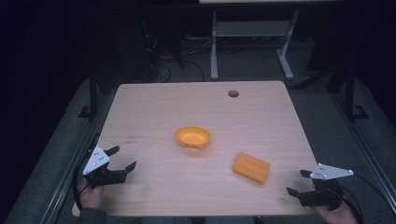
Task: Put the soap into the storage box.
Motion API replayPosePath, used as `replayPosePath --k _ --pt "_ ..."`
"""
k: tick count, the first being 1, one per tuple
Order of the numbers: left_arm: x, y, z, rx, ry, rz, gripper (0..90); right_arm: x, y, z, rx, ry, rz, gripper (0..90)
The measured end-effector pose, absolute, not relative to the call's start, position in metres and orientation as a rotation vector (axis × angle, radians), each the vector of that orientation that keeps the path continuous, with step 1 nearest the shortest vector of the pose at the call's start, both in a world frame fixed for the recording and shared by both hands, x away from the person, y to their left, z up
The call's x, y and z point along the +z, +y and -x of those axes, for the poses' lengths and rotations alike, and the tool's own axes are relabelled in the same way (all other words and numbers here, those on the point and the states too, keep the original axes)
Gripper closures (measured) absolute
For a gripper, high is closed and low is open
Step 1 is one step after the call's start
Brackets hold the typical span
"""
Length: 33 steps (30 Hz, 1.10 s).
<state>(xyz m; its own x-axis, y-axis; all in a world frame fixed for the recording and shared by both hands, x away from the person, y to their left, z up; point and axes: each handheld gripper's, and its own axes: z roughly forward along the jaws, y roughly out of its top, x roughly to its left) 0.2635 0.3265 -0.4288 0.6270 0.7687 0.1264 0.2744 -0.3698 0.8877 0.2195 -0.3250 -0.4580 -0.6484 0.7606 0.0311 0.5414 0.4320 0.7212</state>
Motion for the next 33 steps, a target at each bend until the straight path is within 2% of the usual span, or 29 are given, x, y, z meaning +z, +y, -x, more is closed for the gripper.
replayPosePath --k 33 --pt "-0.428 0.328 -0.262 0.681 0.833 -1.914 13.9 -0.423 -0.274 -0.259 0.906 2.586 -0.928 14.8"
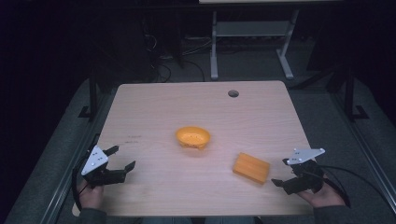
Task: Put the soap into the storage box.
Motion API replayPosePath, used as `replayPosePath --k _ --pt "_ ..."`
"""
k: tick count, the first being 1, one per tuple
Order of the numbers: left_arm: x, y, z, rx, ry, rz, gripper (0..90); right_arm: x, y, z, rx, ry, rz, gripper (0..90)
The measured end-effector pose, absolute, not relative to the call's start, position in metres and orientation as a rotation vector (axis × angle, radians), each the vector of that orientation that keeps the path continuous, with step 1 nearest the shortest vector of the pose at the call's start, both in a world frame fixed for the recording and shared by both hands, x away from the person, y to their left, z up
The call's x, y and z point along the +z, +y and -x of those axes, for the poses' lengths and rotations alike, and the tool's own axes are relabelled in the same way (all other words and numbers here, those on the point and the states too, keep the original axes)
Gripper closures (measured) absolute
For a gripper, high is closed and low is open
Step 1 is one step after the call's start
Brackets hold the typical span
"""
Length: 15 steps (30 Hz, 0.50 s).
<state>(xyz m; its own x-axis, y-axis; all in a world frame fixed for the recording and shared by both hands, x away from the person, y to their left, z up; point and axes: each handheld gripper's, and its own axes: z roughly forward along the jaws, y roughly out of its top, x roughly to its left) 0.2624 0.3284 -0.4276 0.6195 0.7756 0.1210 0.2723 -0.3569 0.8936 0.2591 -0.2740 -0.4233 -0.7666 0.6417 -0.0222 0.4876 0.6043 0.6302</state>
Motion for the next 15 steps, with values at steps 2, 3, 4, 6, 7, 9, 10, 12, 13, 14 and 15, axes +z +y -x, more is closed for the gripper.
replayPosePath --k 2,3,4,6,7,9,10,12,13,14,15 --pt "-0.428 0.329 -0.262 0.681 0.834 -1.908 13.9 -0.421 -0.270 -0.261 0.909 2.596 -0.923 14.9" --pt "-0.427 0.329 -0.263 0.683 0.833 -1.906 13.9 -0.420 -0.268 -0.263 0.907 2.601 -0.910 14.9" --pt "-0.427 0.329 -0.262 0.685 0.829 -1.907 13.9 -0.419 -0.266 -0.264 0.906 2.607 -0.904 14.8" --pt "-0.427 0.329 -0.262 0.683 0.832 -1.895 13.9 -0.418 -0.262 -0.268 0.906 2.613 -0.890 14.8" --pt "-0.427 0.329 -0.262 0.681 0.835 -1.895 13.9 -0.417 -0.260 -0.269 0.911 2.615 -0.888 14.8" --pt "-0.427 0.330 -0.262 0.682 0.836 -1.898 13.9 -0.417 -0.254 -0.273 0.913 2.627 -0.876 14.8" --pt "-0.426 0.330 -0.262 0.682 0.836 -1.900 13.9 -0.417 -0.252 -0.274 0.907 2.633 -0.873 14.8" --pt "-0.426 0.330 -0.262 0.682 0.838 -1.894 13.9 -0.418 -0.247 -0.277 0.895 2.647 -0.866 14.8" --pt "-0.427 0.331 -0.262 0.682 0.839 -1.892 13.9 -0.418 -0.244 -0.279 0.890 2.654 -0.856 14.8" --pt "-0.427 0.331 -0.262 0.681 0.840 -1.891 13.9 -0.419 -0.242 -0.281 0.885 2.659 -0.848 14.8" --pt "-0.427 0.330 -0.262 0.678 0.846 -1.885 13.9 -0.418 -0.240 -0.282 0.883 2.665 -0.843 14.8"
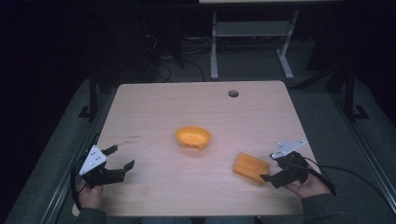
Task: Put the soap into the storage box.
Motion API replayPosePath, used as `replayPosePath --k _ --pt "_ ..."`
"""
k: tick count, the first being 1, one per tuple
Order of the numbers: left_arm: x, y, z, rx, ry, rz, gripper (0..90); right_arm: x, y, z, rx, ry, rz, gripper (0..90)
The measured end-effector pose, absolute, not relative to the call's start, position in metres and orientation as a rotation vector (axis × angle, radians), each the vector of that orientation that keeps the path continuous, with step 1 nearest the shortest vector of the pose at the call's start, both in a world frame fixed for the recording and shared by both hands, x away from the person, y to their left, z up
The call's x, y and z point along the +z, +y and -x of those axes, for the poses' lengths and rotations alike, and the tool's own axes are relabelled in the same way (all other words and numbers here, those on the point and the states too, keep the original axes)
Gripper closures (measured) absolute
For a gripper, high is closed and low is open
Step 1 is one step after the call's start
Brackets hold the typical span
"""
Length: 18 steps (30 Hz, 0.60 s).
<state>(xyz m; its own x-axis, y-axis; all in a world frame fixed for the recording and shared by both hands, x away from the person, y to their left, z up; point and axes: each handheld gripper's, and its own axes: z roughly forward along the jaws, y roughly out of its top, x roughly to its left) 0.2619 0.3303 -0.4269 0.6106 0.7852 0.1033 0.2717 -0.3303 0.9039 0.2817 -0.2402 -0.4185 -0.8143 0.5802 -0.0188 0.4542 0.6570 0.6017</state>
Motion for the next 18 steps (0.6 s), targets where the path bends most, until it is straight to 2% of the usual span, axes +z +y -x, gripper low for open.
replayPosePath --k 18 --pt "-0.427 0.331 -0.262 0.678 0.843 -1.880 13.9 -0.421 -0.209 -0.300 0.810 2.737 -0.741 14.3"
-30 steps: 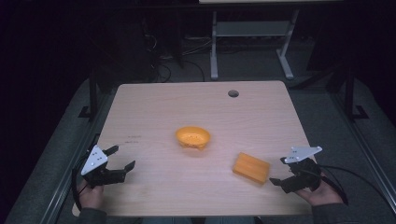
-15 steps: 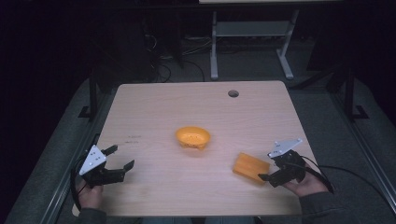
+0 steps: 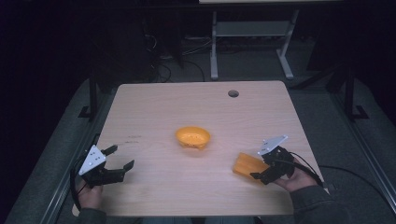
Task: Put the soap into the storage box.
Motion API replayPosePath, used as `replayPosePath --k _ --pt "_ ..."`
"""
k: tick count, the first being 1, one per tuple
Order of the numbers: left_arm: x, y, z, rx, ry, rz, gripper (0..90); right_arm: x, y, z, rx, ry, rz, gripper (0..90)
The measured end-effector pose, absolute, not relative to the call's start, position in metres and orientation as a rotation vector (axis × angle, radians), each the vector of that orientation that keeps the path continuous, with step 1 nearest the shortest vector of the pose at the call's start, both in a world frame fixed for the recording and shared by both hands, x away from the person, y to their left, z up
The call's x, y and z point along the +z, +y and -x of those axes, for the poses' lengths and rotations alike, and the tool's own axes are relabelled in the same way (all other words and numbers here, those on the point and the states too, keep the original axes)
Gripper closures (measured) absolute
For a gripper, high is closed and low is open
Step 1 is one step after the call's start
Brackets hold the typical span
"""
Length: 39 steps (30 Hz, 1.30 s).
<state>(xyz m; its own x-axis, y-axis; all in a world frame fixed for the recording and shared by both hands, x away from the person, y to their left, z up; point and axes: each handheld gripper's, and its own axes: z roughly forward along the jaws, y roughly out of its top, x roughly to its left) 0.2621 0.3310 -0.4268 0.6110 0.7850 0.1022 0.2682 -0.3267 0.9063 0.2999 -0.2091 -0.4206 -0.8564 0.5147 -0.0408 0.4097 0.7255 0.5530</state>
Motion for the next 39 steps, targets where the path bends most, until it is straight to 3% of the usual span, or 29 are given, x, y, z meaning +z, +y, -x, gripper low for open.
replayPosePath --k 33,39 --pt "-0.426 0.332 -0.262 0.676 0.844 -1.878 13.9 -0.446 -0.182 -0.322 0.636 2.854 -0.715 14.9" --pt "-0.426 0.332 -0.262 0.677 0.845 -1.878 13.9 -0.451 -0.178 -0.325 0.606 2.878 -0.691 19.0"
